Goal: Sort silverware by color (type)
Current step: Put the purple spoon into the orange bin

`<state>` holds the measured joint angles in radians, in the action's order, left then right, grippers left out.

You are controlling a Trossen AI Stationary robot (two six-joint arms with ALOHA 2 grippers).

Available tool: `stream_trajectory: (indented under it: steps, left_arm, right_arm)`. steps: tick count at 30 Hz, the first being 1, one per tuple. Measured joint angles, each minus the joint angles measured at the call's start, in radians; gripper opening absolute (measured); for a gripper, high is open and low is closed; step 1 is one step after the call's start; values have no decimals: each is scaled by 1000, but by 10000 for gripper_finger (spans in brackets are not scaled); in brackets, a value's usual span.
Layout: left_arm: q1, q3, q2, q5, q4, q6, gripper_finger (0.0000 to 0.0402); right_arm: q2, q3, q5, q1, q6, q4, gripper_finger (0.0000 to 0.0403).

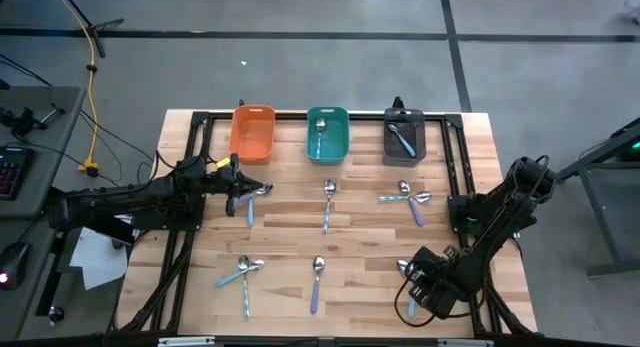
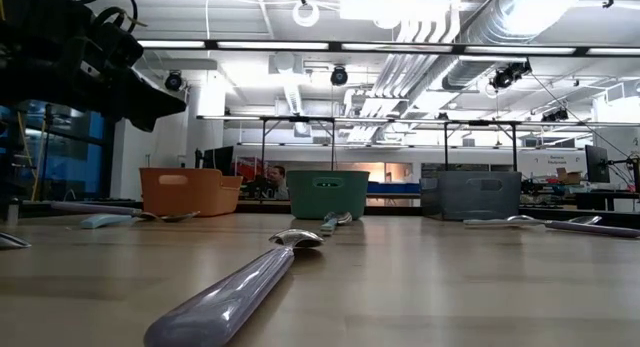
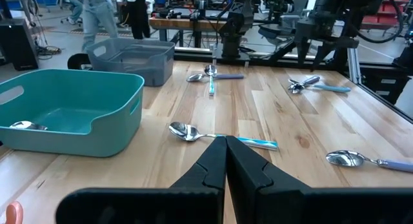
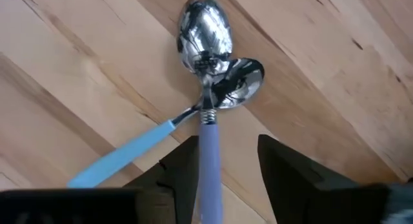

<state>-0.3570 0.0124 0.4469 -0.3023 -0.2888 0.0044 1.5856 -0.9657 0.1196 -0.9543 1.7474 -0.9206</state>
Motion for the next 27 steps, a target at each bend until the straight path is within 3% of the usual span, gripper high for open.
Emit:
stream_trajectory:
  steps: [16,27]
  left_arm:
    - [0,0,0,0,1,0,0]
    - [0,0,0,0,1,-1,0]
  right_arm:
    - [146,0,-62,25,-120,103,144]
    - [154,-1,-75,26,-134,105,144]
